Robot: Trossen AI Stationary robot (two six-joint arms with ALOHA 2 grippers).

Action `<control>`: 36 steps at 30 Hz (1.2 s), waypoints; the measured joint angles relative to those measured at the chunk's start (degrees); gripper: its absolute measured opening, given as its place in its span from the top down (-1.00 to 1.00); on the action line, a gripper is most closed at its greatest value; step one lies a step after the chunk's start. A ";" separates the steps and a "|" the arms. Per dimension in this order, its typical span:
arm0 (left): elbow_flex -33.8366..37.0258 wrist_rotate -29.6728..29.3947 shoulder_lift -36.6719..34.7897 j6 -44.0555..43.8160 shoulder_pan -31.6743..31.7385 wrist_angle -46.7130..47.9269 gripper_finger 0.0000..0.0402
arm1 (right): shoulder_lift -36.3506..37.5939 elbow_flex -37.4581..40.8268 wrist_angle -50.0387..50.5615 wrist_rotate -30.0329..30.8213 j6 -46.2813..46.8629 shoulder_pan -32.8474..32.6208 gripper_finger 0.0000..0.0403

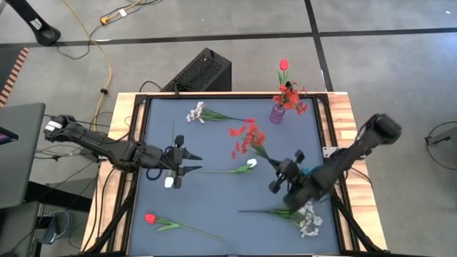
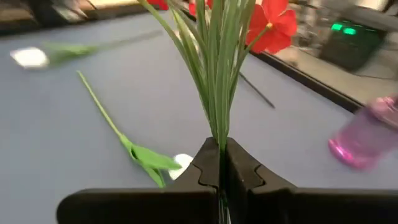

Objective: Sort flowers into vase by color
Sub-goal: Put the red flower into the purple vase

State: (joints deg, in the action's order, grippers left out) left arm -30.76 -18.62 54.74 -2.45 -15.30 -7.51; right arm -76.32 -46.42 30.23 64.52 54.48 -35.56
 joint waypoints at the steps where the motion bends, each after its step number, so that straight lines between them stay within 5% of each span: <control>1: 0.00 0.05 0.00 0.20 0.38 -0.20 0.38 | 3.47 3.01 -6.80 -0.15 -5.84 0.70 0.86; 7: 0.00 0.21 0.02 1.13 2.70 -2.43 0.38 | 21.15 21.60 -51.75 -9.16 -41.31 6.31 0.86; 10: 0.00 0.42 0.00 1.19 3.49 -3.07 0.38 | 27.15 29.95 -76.47 -21.26 -55.21 11.73 0.86; 14: 0.00 0.41 0.00 1.36 3.92 -3.04 0.38 | 31.22 35.77 -98.24 -38.22 -61.99 20.33 0.86; 18: 0.00 0.38 0.00 2.24 3.92 -3.04 0.38 | 33.88 36.25 -102.16 -46.79 -65.40 26.32 0.86; 27: 0.00 0.28 0.00 2.71 3.90 -2.44 0.38 | 45.79 36.24 -103.80 -40.21 -73.64 32.92 0.86; 36: 0.00 -1.55 0.00 5.72 4.68 -4.80 0.38 | 46.95 31.76 -102.56 -40.58 -71.66 50.90 0.86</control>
State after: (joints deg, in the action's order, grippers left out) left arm -30.76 -20.16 54.74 3.27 -10.62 -12.31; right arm -29.37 -14.67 -72.33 23.93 -17.18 15.34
